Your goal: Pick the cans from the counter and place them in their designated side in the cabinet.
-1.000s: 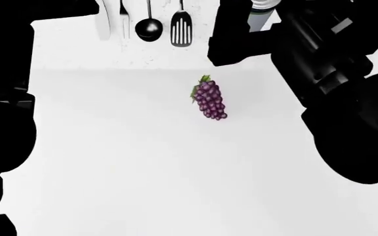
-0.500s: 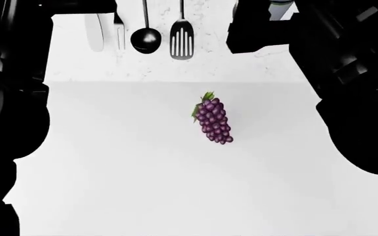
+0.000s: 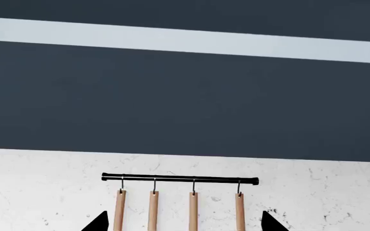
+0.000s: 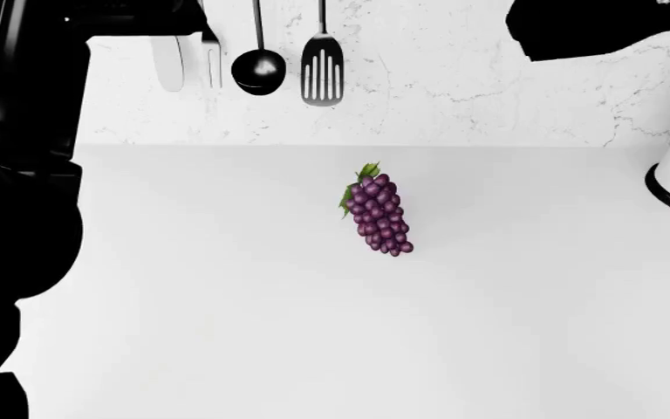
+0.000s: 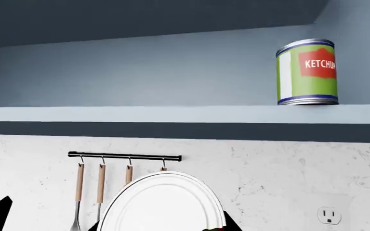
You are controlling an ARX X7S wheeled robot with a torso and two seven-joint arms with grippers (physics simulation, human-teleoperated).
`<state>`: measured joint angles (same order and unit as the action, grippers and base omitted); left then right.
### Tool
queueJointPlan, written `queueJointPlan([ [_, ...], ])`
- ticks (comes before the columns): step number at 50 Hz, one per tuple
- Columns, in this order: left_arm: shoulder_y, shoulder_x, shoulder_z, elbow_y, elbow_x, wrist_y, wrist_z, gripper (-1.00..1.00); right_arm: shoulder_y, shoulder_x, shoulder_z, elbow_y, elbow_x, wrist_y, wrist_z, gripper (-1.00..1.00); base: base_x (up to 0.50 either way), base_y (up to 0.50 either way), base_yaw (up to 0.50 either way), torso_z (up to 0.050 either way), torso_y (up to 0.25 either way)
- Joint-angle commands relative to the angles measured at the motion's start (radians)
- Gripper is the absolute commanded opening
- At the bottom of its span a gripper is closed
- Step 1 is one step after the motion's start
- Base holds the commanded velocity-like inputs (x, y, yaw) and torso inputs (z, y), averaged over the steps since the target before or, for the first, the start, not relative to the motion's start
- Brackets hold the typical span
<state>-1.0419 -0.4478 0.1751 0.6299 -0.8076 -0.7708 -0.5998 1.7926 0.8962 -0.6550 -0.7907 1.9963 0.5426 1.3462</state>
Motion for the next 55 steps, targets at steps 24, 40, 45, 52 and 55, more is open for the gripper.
queueJointPlan([
  [24, -0.034, -0.003, -0.037, -0.008, -0.061, -0.017, -0.021, 1.0, 0.388, -0.163, -0.066, 0.232, 0.001, 0.089, 0.088, -1.0, 0.0, 0.0, 0.0, 0.0, 0.0],
  [40, -0.05, -0.024, -0.085, 0.001, -0.117, -0.036, -0.042, 1.0, 0.519, -0.328, -0.12, 0.58, -0.221, 0.156, -0.103, -1.0, 0.0, 0.0, 0.0, 0.0, 0.0],
  [45, -0.049, -0.029, -0.091, 0.003, -0.124, -0.037, -0.046, 1.0, 0.511, -0.338, -0.118, 0.606, -0.25, 0.159, -0.12, -1.0, 0.0, 0.0, 0.0, 0.0, 0.0],
  [52, -0.043, -0.034, -0.093, 0.003, -0.126, -0.035, -0.046, 1.0, 0.442, -0.341, -0.121, 0.625, -0.278, 0.135, -0.133, -1.0, 0.0, 0.0, 0.0, 0.0, 0.001],
  [55, -0.042, -0.036, -0.095, 0.004, -0.128, -0.034, -0.046, 1.0, 0.398, -0.342, -0.128, 0.643, -0.29, 0.119, -0.139, -1.0, 0.0, 0.0, 0.0, 0.0, 0.0],
])
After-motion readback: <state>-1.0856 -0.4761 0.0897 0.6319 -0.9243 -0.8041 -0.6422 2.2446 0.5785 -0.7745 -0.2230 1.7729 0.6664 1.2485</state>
